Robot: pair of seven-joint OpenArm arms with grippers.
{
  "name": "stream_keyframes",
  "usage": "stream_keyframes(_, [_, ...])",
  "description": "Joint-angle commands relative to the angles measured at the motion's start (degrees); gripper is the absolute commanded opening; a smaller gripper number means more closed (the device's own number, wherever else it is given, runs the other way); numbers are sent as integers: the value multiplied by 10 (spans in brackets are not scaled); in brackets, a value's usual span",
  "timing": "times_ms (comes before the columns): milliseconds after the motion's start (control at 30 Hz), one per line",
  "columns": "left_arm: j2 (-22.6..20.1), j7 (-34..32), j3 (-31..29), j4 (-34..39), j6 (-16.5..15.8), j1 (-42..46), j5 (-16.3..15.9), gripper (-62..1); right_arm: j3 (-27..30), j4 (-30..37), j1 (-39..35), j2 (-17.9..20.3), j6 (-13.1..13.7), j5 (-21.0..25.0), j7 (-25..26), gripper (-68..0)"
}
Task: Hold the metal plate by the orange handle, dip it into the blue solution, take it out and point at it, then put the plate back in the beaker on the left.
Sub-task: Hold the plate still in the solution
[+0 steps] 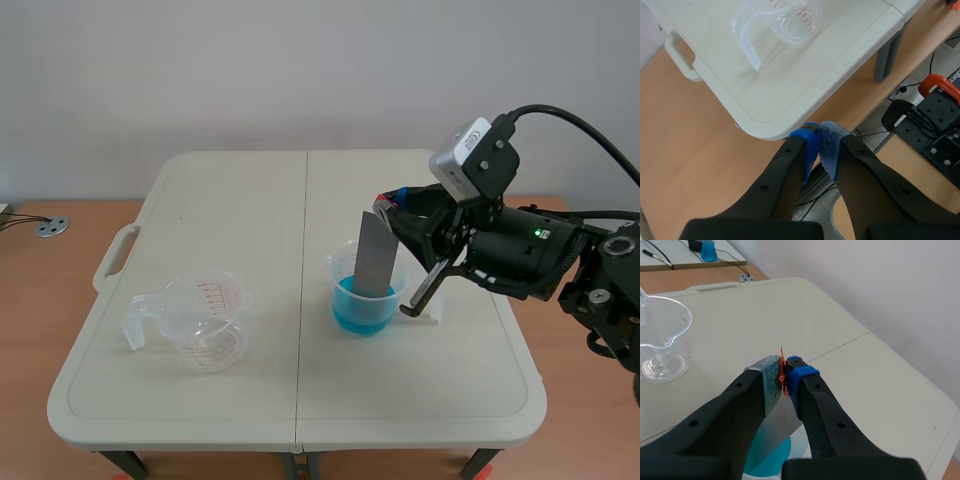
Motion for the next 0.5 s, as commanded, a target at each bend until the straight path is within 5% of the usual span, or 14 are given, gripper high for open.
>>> stream_keyframes(0, [6, -8, 0, 9, -1, 0, -4, -575, 1, 1, 11, 0, -3, 4, 9, -662])
stream_keyframes(467, [6, -8, 0, 9, -1, -2, -4, -575, 1, 1, 11, 0, -3, -5, 9, -662])
